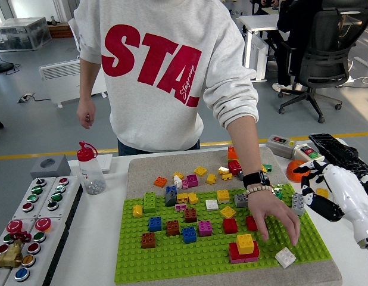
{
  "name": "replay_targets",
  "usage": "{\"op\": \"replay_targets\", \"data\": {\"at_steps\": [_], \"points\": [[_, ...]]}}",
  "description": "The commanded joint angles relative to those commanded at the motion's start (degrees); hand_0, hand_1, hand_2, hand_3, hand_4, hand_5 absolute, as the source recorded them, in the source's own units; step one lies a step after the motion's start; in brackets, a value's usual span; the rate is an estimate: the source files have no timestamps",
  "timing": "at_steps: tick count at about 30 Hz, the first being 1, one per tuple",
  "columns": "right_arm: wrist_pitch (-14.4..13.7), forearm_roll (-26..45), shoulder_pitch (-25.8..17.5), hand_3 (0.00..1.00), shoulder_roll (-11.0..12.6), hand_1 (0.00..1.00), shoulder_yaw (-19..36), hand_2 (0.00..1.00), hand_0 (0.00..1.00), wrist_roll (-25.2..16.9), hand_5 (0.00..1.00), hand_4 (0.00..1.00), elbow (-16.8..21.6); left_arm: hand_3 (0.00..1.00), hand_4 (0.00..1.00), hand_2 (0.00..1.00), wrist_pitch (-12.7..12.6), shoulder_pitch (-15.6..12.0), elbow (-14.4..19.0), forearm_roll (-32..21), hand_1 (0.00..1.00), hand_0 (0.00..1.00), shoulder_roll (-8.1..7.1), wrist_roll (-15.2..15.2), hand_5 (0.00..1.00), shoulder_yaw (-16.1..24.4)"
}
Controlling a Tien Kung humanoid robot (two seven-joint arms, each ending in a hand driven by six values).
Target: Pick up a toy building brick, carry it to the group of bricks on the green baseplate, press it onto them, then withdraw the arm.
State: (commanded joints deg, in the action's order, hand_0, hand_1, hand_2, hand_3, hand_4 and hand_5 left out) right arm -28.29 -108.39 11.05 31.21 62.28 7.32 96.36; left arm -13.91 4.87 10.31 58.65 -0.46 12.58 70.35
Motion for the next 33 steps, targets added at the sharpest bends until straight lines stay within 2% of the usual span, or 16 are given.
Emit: {"op": "replay_targets", "data": {"at_steps": [33], "points": [[0.22,0.14,0.37,0.575,0.04,0.527,0.20,0.582,0.450,0.01,0.058,0.316,0.11,0.442,0.242,0.566,0.03,0.44,0.00,-0.18,0.612,0.664,-0.10,-0.15,0.998,-0.16]]}}
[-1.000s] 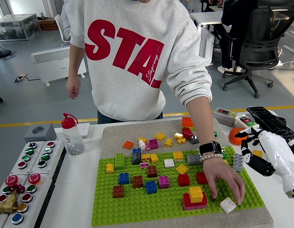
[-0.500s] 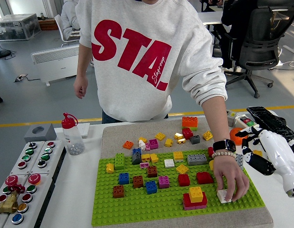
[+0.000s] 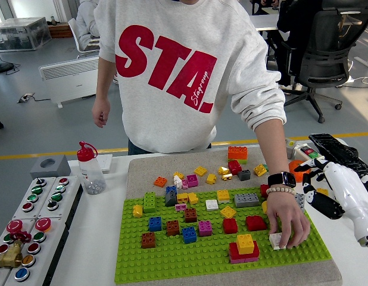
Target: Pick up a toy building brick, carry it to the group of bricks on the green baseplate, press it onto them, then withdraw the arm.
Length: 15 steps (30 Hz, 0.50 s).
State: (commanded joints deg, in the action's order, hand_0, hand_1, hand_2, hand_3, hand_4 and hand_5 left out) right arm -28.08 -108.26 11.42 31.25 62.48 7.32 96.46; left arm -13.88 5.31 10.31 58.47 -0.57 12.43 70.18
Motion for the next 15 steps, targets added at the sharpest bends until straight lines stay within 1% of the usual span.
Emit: {"op": "replay_targets", "data": {"at_steps": [4,5,10,11,15], "points": [[1.07,0.01,-0.09,0.575,0.13,0.527,0.28,0.582,0.450,-0.20,0.058,0.316,0.26,0.442,0.242,0.566,0.02,0.03,0.00,-0.03,0.612,0.664,0.00,0.00,0.998,-0.04],[1.36,-0.03,-0.11,0.591,0.16,0.584,0.32,0.604,0.544,-0.23,0.062,0.358,0.30,0.441,0.242,0.565,0.02,0.04,0.00,-0.01,0.611,0.664,0.00,0.01,0.998,-0.04],[2.76,-0.22,-0.22,0.591,0.26,0.584,0.45,0.604,0.544,-0.39,0.062,0.358,0.40,0.441,0.242,0.565,0.03,0.07,0.00,0.03,0.611,0.664,-0.01,0.04,0.998,-0.04],[2.94,-0.24,-0.25,0.610,0.28,0.608,0.46,0.620,0.598,-0.40,0.087,0.403,0.40,0.441,0.242,0.565,0.03,0.07,0.00,0.05,0.611,0.664,0.00,0.05,0.998,-0.02],[3.96,-0.43,-0.39,0.610,0.41,0.608,0.50,0.620,0.598,-0.39,0.087,0.403,0.51,0.441,0.242,0.565,0.01,0.04,0.00,0.11,0.611,0.664,0.02,0.09,0.998,0.05]]}}
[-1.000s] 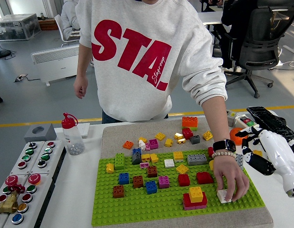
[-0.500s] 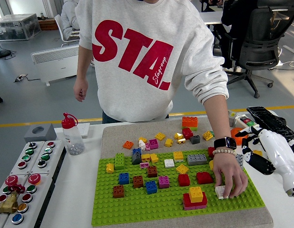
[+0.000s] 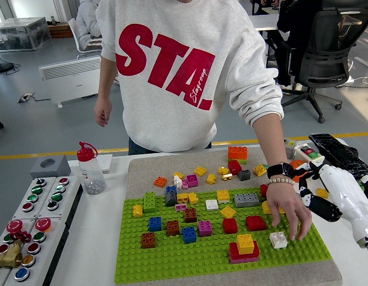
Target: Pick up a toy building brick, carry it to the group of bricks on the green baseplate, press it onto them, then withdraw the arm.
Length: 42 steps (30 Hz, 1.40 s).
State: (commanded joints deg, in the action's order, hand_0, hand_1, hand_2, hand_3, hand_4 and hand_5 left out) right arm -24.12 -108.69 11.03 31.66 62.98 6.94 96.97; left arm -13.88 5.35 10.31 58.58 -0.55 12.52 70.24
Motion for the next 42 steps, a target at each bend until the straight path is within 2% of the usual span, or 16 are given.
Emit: {"op": "replay_targets", "data": {"at_steps": [1,2,7,8,13,14,20,26,36,42], "points": [[0.29,-0.07,-0.05,0.610,0.05,0.608,0.01,0.620,0.598,0.03,0.087,0.403,0.05,0.441,0.242,0.565,0.00,-0.01,0.00,0.01,0.611,0.664,0.00,0.01,0.998,0.01],[0.73,-0.16,-0.15,0.655,0.13,0.648,0.01,0.648,0.657,0.07,0.148,0.498,0.12,0.442,0.242,0.565,-0.01,-0.03,0.00,0.03,0.610,0.665,0.01,0.02,0.998,0.02],[3.71,-0.56,-0.72,0.655,0.65,0.648,-0.04,0.648,0.657,0.57,0.148,0.498,0.43,0.442,0.242,0.565,-0.02,-0.15,0.00,0.10,0.610,0.665,0.03,0.08,0.998,0.06],[4.45,-0.63,-0.83,0.708,0.77,0.696,-0.10,0.692,0.727,0.73,0.185,0.567,0.42,0.441,0.242,0.564,-0.02,-0.17,0.00,0.12,0.611,0.664,0.03,0.10,0.998,0.06],[8.67,-0.98,-1.00,0.708,1.25,0.696,-0.61,0.692,0.727,2.38,0.185,0.567,-0.18,0.441,0.242,0.564,0.00,-0.27,0.00,0.28,0.611,0.664,0.02,0.19,0.998,0.09],[9.49,-1.10,-0.90,0.769,1.32,0.759,-0.83,0.756,0.815,2.80,0.197,0.604,-0.40,0.440,0.242,0.564,0.00,-0.29,0.00,0.33,0.611,0.665,0.02,0.21,0.998,0.10],[14.04,-1.98,0.72,0.773,1.72,0.771,-3.68,0.762,0.825,4.74,0.210,0.622,-2.90,0.440,0.242,0.564,-0.01,-0.44,0.00,0.44,0.611,0.665,0.03,0.27,0.998,0.15],[16.44,-2.88,2.93,0.778,1.81,0.779,-6.78,0.768,0.837,5.51,0.209,0.631,-5.51,0.439,0.242,0.564,0.00,-0.53,0.00,0.32,0.610,0.665,0.02,0.24,0.998,0.05],[19.84,-3.01,6.02,0.786,2.26,0.782,-11.36,0.772,0.834,6.95,0.210,0.637,-7.71,0.439,0.242,0.564,-0.04,-0.29,0.00,0.09,0.610,0.665,-0.04,0.15,0.998,0.00],[20.74,-2.99,6.88,0.789,2.11,0.784,-12.45,0.775,0.839,7.40,0.208,0.640,-9.04,0.439,0.242,0.564,-0.06,-0.12,0.00,-0.05,0.611,0.665,-0.06,0.10,0.998,-0.06]]}}
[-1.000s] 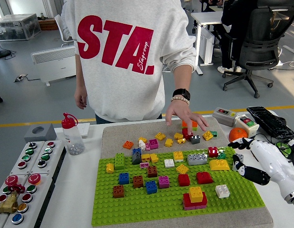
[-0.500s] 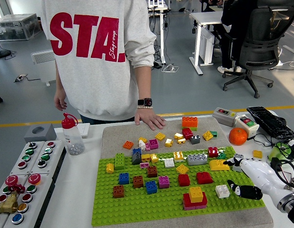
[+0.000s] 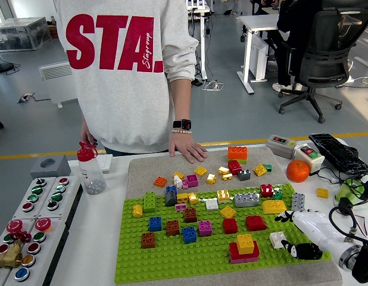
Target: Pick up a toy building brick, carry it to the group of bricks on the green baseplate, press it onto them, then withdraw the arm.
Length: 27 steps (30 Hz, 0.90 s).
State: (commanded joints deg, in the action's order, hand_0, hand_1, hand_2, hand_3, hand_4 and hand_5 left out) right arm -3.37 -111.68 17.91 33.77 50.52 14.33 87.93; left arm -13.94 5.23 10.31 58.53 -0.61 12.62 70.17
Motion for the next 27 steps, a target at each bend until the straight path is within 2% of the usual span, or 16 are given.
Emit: {"op": "replay_targets", "data": {"at_steps": [13,25,26,27], "points": [[0.74,-0.65,1.88,0.796,-1.01,0.804,-2.57,0.798,0.853,0.30,0.210,0.646,-2.75,0.438,0.243,0.564,-0.01,0.10,0.00,-0.07,0.611,0.665,0.00,-0.02,0.998,-0.05],[0.20,-1.07,3.08,0.795,-1.92,0.794,-4.02,0.785,0.835,0.16,0.212,0.649,-4.01,0.437,0.241,0.565,-0.05,0.19,0.00,-0.06,0.610,0.665,-0.02,-0.05,0.998,0.01],[0.10,-1.08,3.15,0.768,-2.00,0.747,-4.11,0.721,0.757,0.16,0.214,0.648,-4.14,0.437,0.242,0.565,-0.05,0.20,0.00,-0.06,0.610,0.665,-0.02,-0.05,0.998,0.01],[-0.10,-1.08,3.23,0.768,-2.10,0.747,-4.21,0.721,0.757,0.13,0.214,0.648,-4.30,0.437,0.242,0.565,-0.05,0.20,0.00,-0.06,0.610,0.665,-0.02,-0.04,0.998,0.01]]}}
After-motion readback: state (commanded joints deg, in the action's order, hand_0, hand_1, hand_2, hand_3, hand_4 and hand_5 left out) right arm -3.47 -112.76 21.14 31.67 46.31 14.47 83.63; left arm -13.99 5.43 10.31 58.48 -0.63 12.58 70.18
